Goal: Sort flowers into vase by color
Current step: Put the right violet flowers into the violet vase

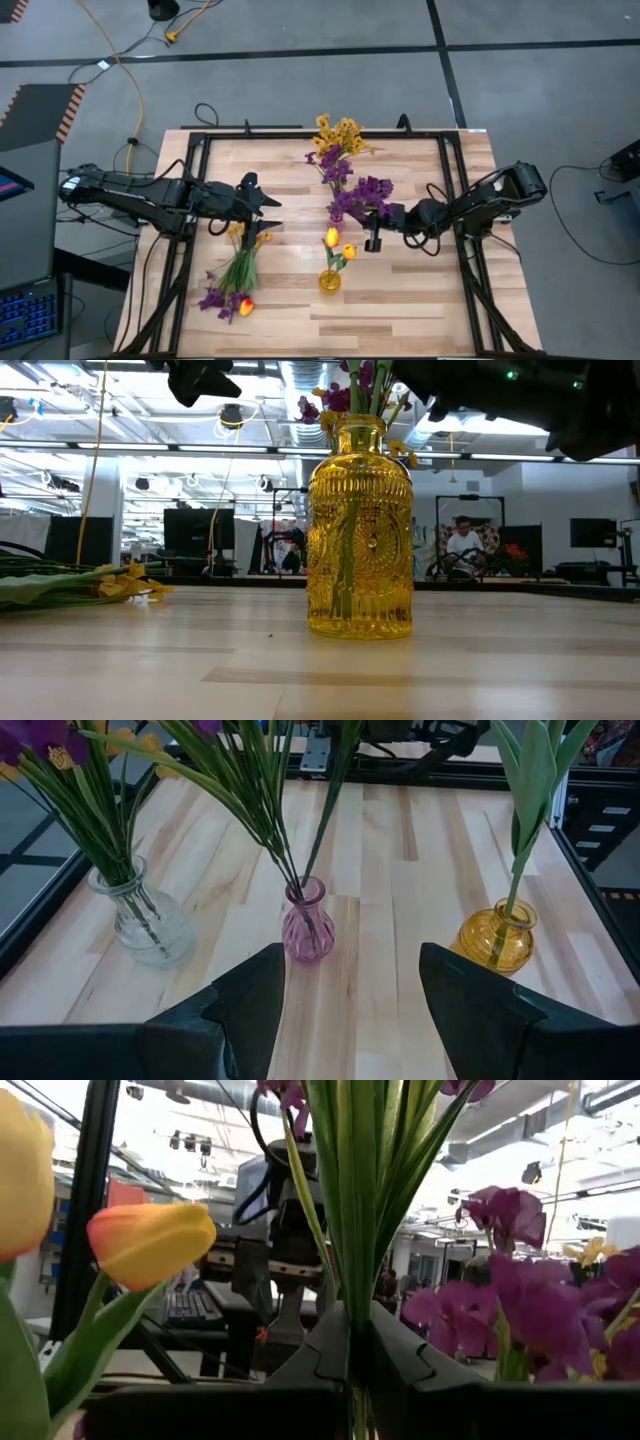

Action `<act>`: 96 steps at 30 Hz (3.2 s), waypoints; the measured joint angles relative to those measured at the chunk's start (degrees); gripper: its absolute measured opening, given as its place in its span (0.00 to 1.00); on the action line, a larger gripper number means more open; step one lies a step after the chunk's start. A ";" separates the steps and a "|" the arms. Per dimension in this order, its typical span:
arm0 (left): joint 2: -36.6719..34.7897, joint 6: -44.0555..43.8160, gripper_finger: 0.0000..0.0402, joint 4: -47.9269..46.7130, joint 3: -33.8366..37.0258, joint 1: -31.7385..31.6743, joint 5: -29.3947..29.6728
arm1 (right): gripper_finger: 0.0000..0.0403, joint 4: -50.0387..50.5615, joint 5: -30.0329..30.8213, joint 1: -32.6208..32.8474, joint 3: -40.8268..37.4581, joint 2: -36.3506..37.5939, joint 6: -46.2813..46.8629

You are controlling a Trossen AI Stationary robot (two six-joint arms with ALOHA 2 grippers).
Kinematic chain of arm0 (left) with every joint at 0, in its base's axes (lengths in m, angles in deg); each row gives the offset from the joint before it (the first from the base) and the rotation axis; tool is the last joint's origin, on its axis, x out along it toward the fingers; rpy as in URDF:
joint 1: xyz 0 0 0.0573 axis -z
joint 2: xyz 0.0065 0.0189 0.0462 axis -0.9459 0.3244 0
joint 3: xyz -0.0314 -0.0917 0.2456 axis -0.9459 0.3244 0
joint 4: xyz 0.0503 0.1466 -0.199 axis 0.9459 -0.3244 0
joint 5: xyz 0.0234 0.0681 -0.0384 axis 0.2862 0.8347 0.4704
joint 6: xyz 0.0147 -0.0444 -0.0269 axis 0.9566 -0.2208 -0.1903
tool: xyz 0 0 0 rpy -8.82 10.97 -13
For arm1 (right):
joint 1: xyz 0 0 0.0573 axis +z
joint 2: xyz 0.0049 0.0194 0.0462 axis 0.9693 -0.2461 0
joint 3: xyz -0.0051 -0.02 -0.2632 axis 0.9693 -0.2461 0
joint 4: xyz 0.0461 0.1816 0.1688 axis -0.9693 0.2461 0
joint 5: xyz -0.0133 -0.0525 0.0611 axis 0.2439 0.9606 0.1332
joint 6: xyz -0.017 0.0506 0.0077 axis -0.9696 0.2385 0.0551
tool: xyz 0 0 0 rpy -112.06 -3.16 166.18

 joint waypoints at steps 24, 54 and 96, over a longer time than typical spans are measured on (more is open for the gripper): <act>0.00 -0.17 0.55 -0.01 -0.01 -0.01 0.00 | 0.16 7.60 1.78 -0.80 0.00 0.00 6.47; 0.02 -1.18 0.55 -0.02 0.00 0.02 -0.02 | 0.56 10.33 1.77 -1.07 -0.04 0.02 8.24; 0.00 -1.88 0.55 -0.07 -0.02 0.01 -0.46 | 0.59 44.57 4.83 -1.05 -0.04 17.61 10.38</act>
